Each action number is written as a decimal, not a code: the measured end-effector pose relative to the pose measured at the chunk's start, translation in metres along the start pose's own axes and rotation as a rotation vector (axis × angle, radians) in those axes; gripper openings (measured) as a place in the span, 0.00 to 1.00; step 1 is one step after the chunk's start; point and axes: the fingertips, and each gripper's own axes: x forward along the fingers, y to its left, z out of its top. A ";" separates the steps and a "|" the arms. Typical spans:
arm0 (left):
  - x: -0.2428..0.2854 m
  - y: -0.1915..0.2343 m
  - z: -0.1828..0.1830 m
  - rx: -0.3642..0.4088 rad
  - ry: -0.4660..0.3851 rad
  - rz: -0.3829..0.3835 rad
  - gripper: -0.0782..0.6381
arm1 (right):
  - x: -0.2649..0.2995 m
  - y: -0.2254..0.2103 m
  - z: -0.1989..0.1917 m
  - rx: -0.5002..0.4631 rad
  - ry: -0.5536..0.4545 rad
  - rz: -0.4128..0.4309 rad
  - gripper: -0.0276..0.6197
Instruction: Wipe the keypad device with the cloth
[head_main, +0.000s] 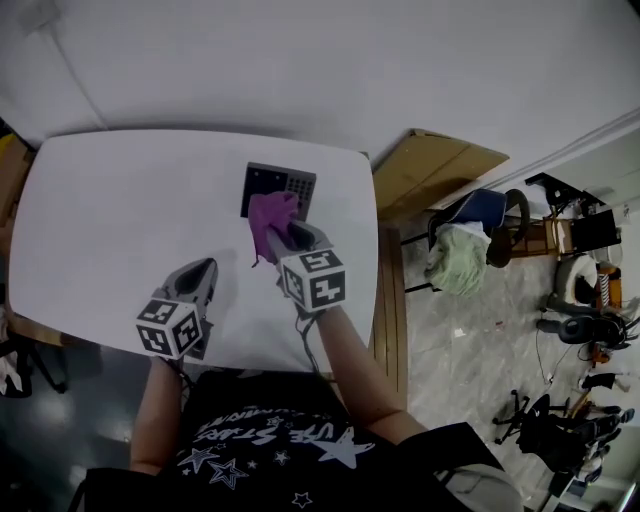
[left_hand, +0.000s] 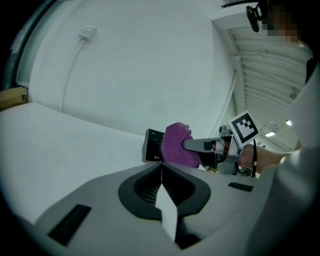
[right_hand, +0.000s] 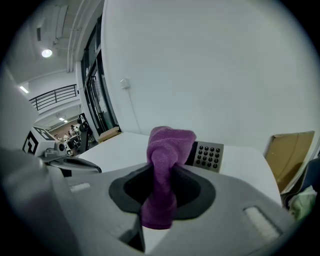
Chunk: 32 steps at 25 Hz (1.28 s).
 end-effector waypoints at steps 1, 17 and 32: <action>0.003 0.002 0.003 0.000 0.003 0.002 0.12 | 0.005 -0.001 0.004 -0.005 0.001 0.005 0.19; 0.040 0.026 0.012 0.003 0.032 0.006 0.12 | 0.069 -0.013 0.020 -0.020 0.020 0.036 0.19; 0.036 0.034 0.004 -0.017 0.050 0.011 0.12 | 0.084 -0.028 0.009 0.007 0.043 -0.032 0.19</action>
